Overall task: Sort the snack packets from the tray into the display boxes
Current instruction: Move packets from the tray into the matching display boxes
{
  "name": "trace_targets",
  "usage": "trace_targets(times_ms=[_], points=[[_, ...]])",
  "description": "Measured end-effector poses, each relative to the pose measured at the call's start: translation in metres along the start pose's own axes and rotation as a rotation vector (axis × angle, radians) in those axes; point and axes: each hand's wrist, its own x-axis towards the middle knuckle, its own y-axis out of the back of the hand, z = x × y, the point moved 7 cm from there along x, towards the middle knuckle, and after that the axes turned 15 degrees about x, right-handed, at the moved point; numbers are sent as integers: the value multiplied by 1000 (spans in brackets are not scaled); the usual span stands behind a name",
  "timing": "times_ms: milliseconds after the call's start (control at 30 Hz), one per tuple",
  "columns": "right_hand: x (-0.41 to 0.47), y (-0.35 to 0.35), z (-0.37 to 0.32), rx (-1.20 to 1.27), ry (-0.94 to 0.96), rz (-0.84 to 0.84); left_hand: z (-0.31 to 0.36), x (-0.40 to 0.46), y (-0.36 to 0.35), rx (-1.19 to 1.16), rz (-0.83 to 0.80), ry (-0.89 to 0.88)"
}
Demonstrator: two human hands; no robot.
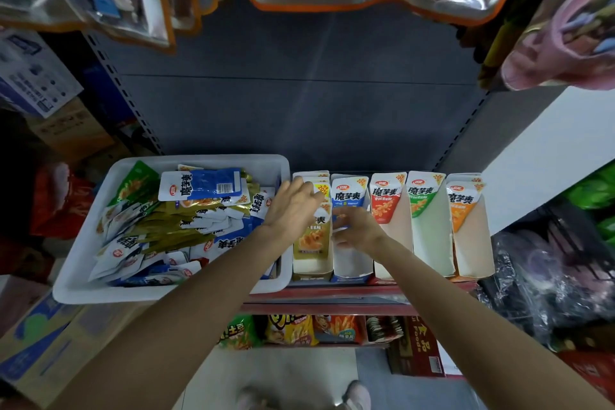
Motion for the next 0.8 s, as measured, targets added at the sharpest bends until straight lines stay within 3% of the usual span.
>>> trace_targets(times_ms=[133,267,333,633,800], points=[[-4,-2,-2,-83,35,-8,-5,-1,7,20,65,86],[-5,-5,-12,-627,265,-59,-1,-1,4,-13,38,136],[-8,-8,-12,-748,296,-69,-1,-1,3,-53,31,168],[-5,-16,-17,-829,498,23,-16,-16,-6,-199,83,262],[-20,-19,-17,-921,730,59,-47,-47,-15,-349,146,400]])
